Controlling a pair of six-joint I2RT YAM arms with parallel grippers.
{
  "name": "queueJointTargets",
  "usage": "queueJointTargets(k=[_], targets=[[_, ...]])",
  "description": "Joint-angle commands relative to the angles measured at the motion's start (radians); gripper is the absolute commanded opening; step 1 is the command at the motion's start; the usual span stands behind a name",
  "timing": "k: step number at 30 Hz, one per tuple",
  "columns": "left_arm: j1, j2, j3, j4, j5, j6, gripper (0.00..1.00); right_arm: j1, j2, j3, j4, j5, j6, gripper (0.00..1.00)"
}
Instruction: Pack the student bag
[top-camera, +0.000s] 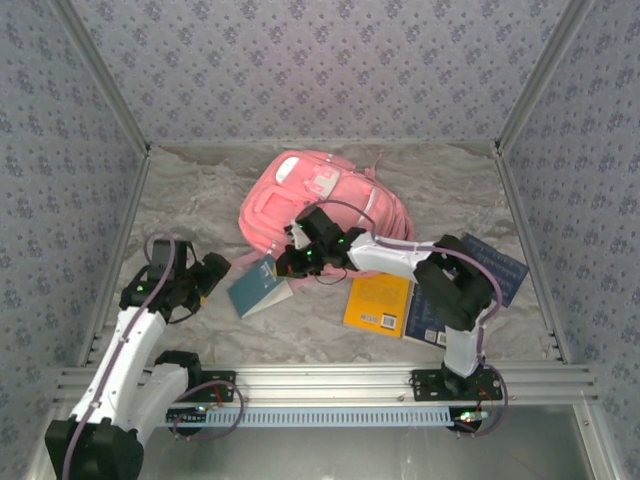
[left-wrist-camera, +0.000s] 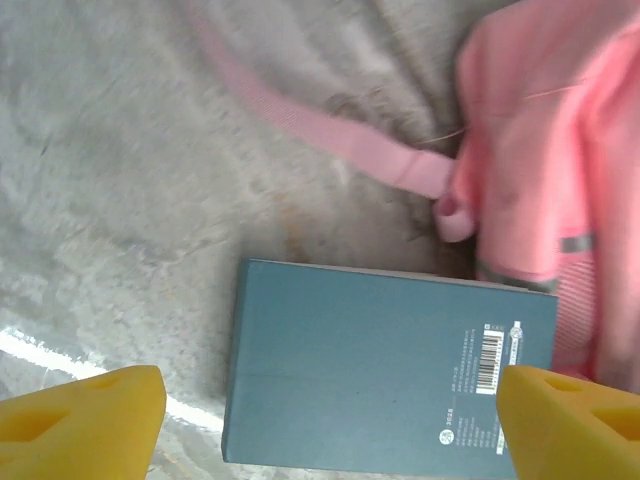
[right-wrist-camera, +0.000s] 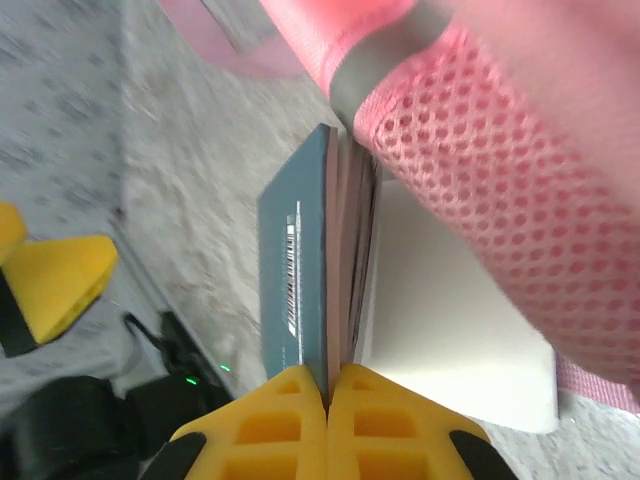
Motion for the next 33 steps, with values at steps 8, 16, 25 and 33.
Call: queueJointTargets(k=[8, 16, 25, 33], targets=[[-0.036, 0.057, 0.125, 0.05, 0.18, 0.133, 0.87, -0.15, -0.236, -0.204, 0.433, -0.104, 0.295, 0.0], [-0.066, 0.103, 0.141, 0.26, 0.328, 0.008, 0.87, -0.222, -0.322, -0.303, 0.623, -0.139, 0.432, 0.0], [-0.15, 0.221, 0.15, 0.48, 0.388, -0.114, 0.83, -0.24, -0.311, -0.376, 0.89, -0.163, 0.597, 0.0], [-0.202, 0.247, 0.257, 0.487, 0.39, -0.09, 0.77, -0.242, -0.317, -0.393, 1.006, -0.182, 0.687, 0.0]])
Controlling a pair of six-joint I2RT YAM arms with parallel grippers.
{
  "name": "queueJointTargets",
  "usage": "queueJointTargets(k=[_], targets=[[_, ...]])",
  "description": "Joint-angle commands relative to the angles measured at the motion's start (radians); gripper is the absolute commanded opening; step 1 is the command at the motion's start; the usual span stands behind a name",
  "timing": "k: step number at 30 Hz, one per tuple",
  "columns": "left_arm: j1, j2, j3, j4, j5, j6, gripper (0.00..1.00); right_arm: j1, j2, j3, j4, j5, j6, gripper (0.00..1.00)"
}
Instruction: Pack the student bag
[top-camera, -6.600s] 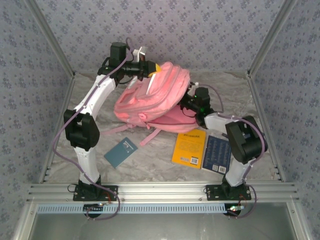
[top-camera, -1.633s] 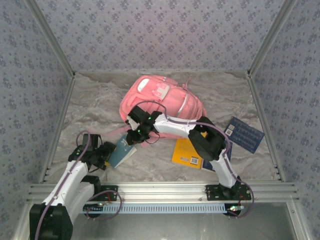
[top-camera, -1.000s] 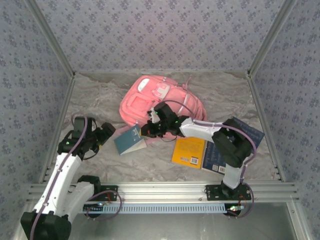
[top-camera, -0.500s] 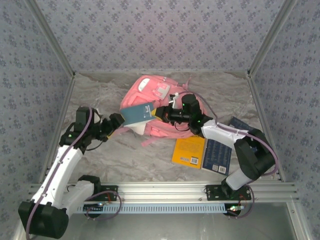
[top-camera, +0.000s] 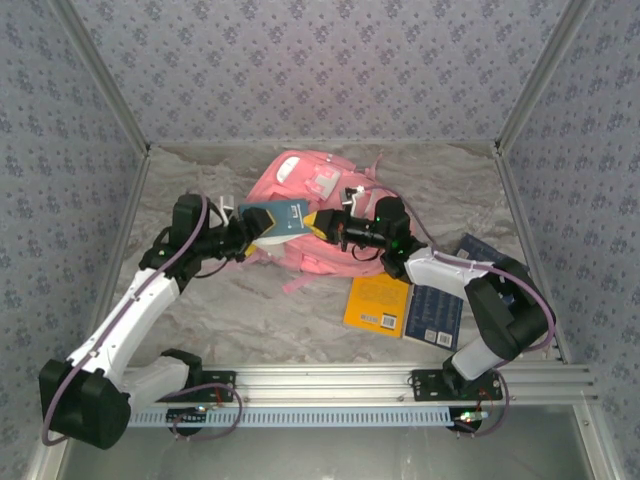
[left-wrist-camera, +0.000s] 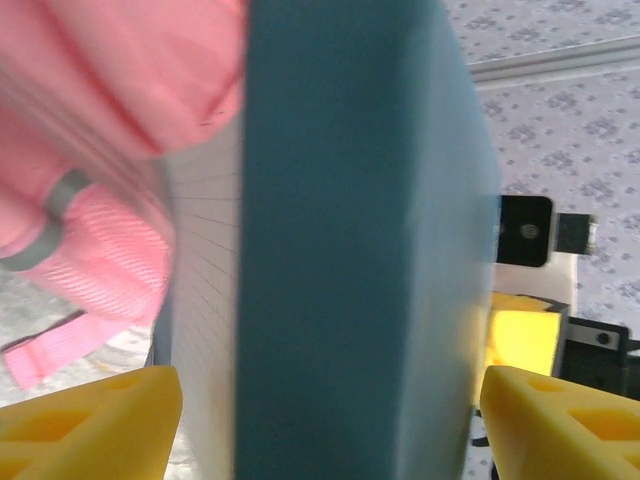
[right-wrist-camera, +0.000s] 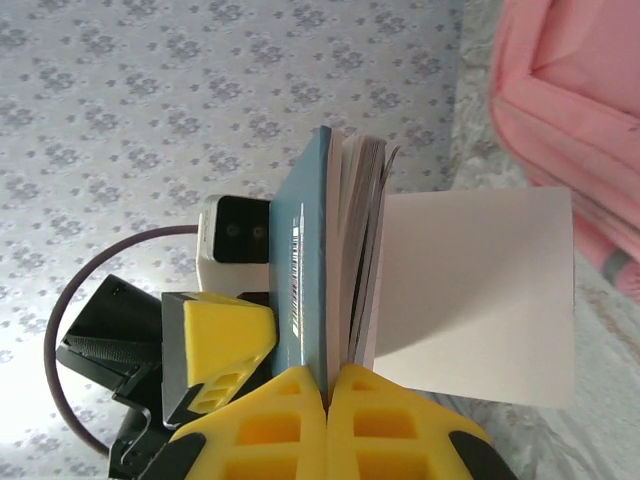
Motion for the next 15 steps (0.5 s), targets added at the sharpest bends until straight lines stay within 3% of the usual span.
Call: queueJointTargets(k=[1, 5, 8, 12, 15], targets=[[-0.002, -0.013, 0.076, 0.034, 0.022, 0.013, 0.77, -0.006, -0.029, 0.0, 0.13, -0.037, 0.057, 0.0], [-0.003, -0.033, 0.107, 0.05, 0.035, 0.017, 0.77, -0.004, -0.067, 0.006, 0.102, -0.04, 0.051, 0.0], [-0.004, -0.042, 0.118, 0.083, 0.058, 0.018, 0.74, -0.004, -0.131, 0.015, -0.058, -0.026, -0.046, 0.0], [-0.01, -0.038, 0.122, 0.121, 0.069, 0.015, 0.61, -0.001, -0.208, 0.036, -0.264, 0.028, -0.189, 0.0], [-0.015, -0.027, 0.122, 0.131, 0.069, 0.015, 0.44, 0.002, -0.224, 0.036, -0.29, 0.033, -0.202, 0.0]])
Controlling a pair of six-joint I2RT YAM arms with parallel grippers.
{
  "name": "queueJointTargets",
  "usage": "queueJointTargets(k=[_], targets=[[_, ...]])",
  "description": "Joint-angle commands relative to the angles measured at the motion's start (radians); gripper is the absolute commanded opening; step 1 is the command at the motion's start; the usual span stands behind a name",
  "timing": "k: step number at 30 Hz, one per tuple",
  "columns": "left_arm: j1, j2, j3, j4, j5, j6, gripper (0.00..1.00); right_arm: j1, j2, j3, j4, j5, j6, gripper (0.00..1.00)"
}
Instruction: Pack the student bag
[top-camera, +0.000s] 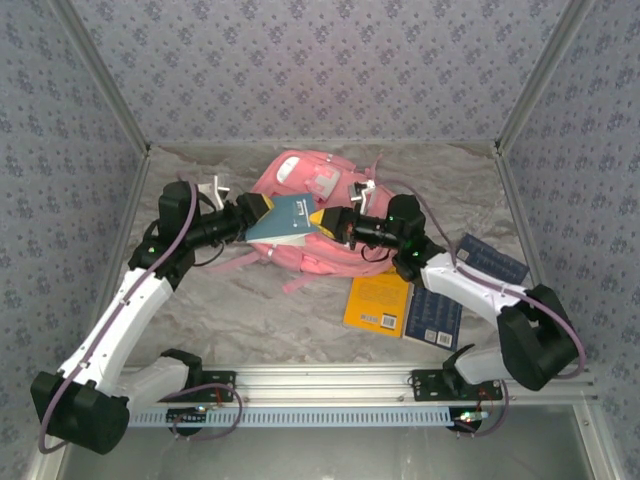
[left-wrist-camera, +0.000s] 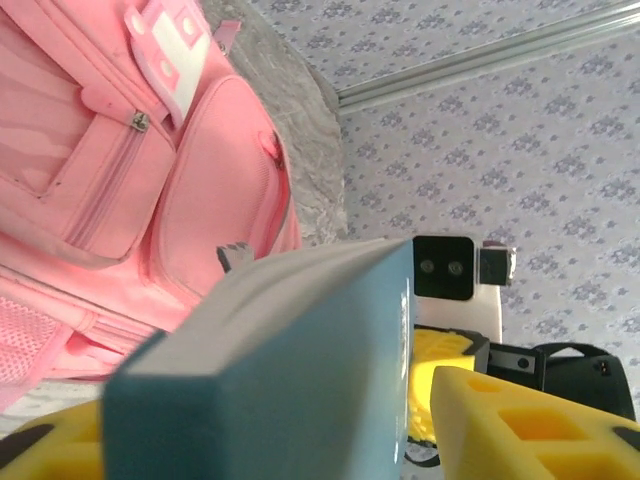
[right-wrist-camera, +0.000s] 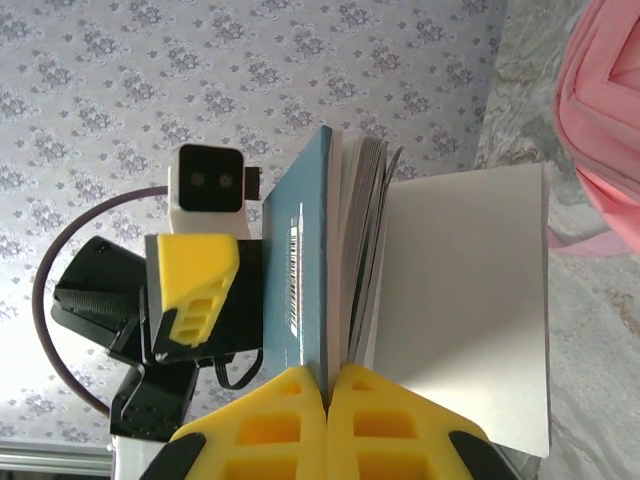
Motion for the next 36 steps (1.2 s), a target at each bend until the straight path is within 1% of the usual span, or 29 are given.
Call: queueJointTargets(k=[1, 4, 5, 6, 7, 8, 10, 14, 15, 16, 18, 23, 28, 30, 32, 34, 36], targets=[[-0.012, 0.0, 0.028, 0.07, 0.029, 0.007, 0.39, 0.002, -0.028, 0.028, -0.089, 0.02, -0.075, 0.0], [-0.023, -0.001, 0.016, 0.103, 0.028, 0.003, 0.24, 0.001, -0.054, 0.006, -0.112, 0.045, -0.097, 0.02], [-0.027, -0.001, 0.012, 0.109, 0.027, 0.003, 0.2, 0.002, -0.064, 0.003, -0.13, 0.056, -0.11, 0.05], [-0.031, -0.001, 0.013, 0.113, 0.026, 0.005, 0.16, 0.001, -0.076, 0.0, -0.151, 0.066, -0.128, 0.1], [-0.034, -0.001, 0.014, 0.114, 0.026, 0.01, 0.12, 0.001, -0.088, 0.0, -0.175, 0.077, -0.149, 0.18], [-0.037, -0.002, 0.015, 0.116, 0.026, 0.015, 0.07, 0.0, -0.101, -0.001, -0.207, 0.089, -0.168, 0.29], [-0.042, -0.007, 0.015, 0.123, 0.027, 0.026, 0.01, 0.0, -0.133, 0.006, -0.28, 0.117, -0.223, 0.45], [-0.045, -0.029, 0.016, 0.136, 0.023, 0.058, 0.0, -0.001, -0.228, 0.051, -0.541, 0.252, -0.398, 0.68], [-0.047, -0.038, 0.01, 0.151, 0.024, 0.062, 0.0, -0.001, -0.25, 0.063, -0.617, 0.278, -0.453, 0.7], [-0.048, -0.045, 0.004, 0.169, 0.028, 0.065, 0.0, -0.005, -0.269, 0.063, -0.646, 0.293, -0.464, 0.74], [-0.051, -0.05, -0.002, 0.202, 0.049, 0.07, 0.0, -0.016, -0.298, 0.054, -0.641, 0.285, -0.471, 0.79], [-0.078, -0.037, 0.002, 0.263, 0.103, 0.073, 0.0, -0.028, -0.315, 0.091, -0.622, 0.157, -0.49, 0.8], [-0.112, -0.044, 0.002, 0.302, 0.136, 0.091, 0.0, -0.032, -0.335, 0.12, -0.661, 0.131, -0.51, 0.82], [-0.124, -0.045, -0.001, 0.322, 0.141, 0.09, 0.0, -0.038, -0.335, 0.11, -0.64, 0.117, -0.505, 0.85], [-0.133, -0.046, -0.005, 0.336, 0.141, 0.089, 0.0, -0.043, -0.319, 0.083, -0.533, 0.059, -0.443, 0.88], [-0.137, -0.044, -0.015, 0.365, 0.142, 0.071, 0.0, -0.045, -0.28, 0.056, -0.373, -0.02, -0.35, 0.89], [-0.138, -0.043, -0.026, 0.399, 0.146, 0.049, 0.0, -0.045, -0.245, 0.034, -0.243, -0.051, -0.273, 0.89]])
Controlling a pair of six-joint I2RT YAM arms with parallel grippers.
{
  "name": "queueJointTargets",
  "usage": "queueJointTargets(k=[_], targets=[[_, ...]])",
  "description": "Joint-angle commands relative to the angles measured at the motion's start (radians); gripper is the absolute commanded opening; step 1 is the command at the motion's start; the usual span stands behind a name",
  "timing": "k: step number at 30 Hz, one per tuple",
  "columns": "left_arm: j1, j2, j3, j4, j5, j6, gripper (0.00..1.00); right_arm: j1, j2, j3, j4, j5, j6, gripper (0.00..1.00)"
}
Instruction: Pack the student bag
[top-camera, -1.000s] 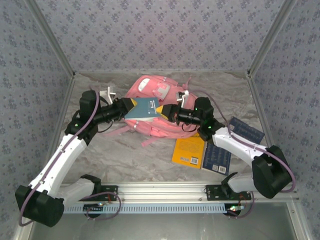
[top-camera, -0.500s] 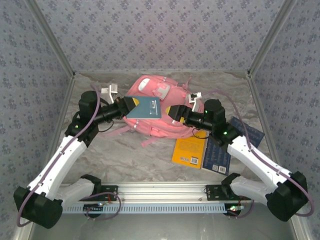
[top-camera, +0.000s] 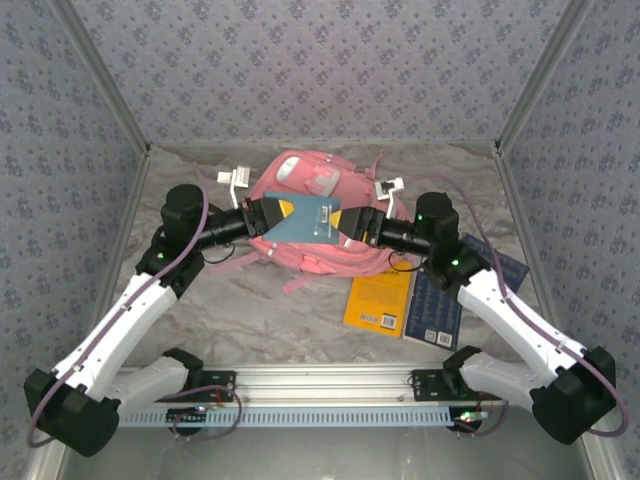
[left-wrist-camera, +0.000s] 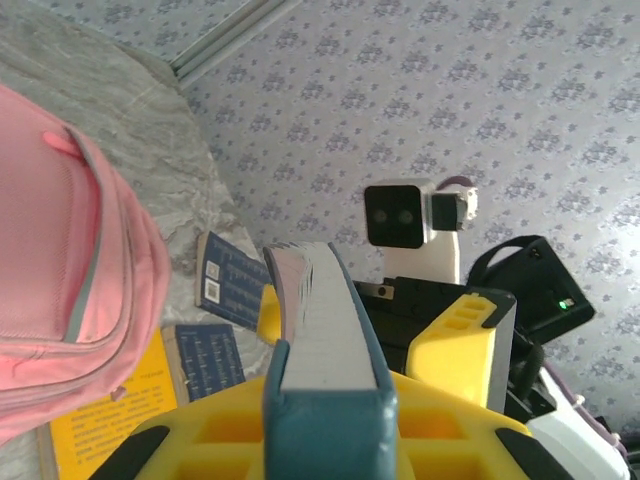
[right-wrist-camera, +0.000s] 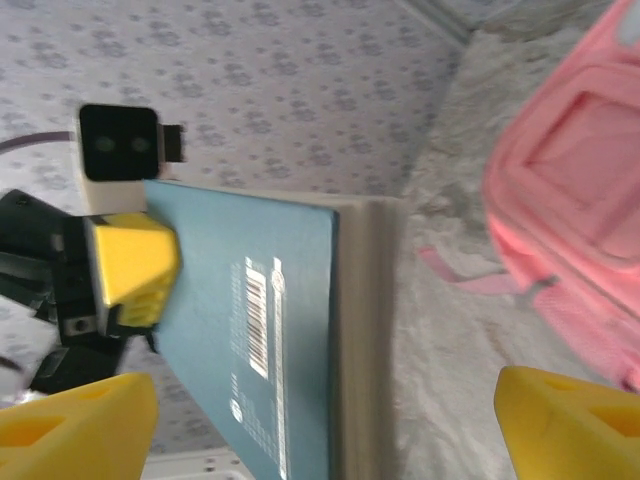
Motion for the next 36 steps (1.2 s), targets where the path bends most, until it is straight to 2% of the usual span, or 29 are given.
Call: queueJointTargets(k=[1, 4, 11, 15, 17, 19, 23, 28, 30, 31, 33, 36], targets=[[-0.006, -0.021, -0.014, 0.137, 0.032, -0.026, 0.0, -0.004, 0.047, -0.042, 0.275, -0.113, 0.15, 0.89], [-0.012, -0.015, -0.024, 0.179, 0.033, -0.051, 0.0, -0.001, 0.08, -0.062, 0.418, -0.124, 0.226, 0.89], [-0.026, -0.01, -0.018, 0.199, 0.039, -0.06, 0.0, 0.031, 0.127, -0.071, 0.505, -0.127, 0.259, 0.89], [-0.031, -0.001, -0.019, 0.2, 0.036, -0.063, 0.0, 0.043, 0.16, -0.09, 0.652, -0.117, 0.336, 0.85], [-0.033, 0.002, -0.017, 0.184, 0.033, -0.056, 0.0, 0.049, 0.171, -0.104, 0.747, -0.104, 0.398, 0.78], [-0.032, 0.004, -0.011, 0.16, 0.024, -0.043, 0.0, 0.048, 0.17, -0.121, 0.779, -0.095, 0.412, 0.66], [-0.031, 0.009, -0.014, 0.159, 0.022, -0.046, 0.0, 0.047, 0.173, -0.136, 0.779, -0.088, 0.42, 0.36], [-0.032, 0.011, -0.008, 0.101, 0.004, -0.012, 0.0, 0.04, 0.163, -0.151, 0.753, -0.077, 0.419, 0.07], [-0.032, 0.014, -0.007, 0.079, -0.006, 0.003, 0.0, 0.031, 0.146, -0.158, 0.719, -0.066, 0.408, 0.0], [-0.032, 0.018, -0.004, 0.065, -0.012, 0.01, 0.0, 0.023, 0.137, -0.16, 0.692, -0.057, 0.398, 0.0], [-0.032, 0.026, 0.011, 0.001, -0.034, 0.041, 0.08, 0.008, 0.112, -0.162, 0.636, -0.047, 0.37, 0.0], [-0.033, 0.051, 0.045, -0.095, -0.068, 0.097, 0.39, -0.049, 0.025, -0.177, 0.47, -0.004, 0.299, 0.0]])
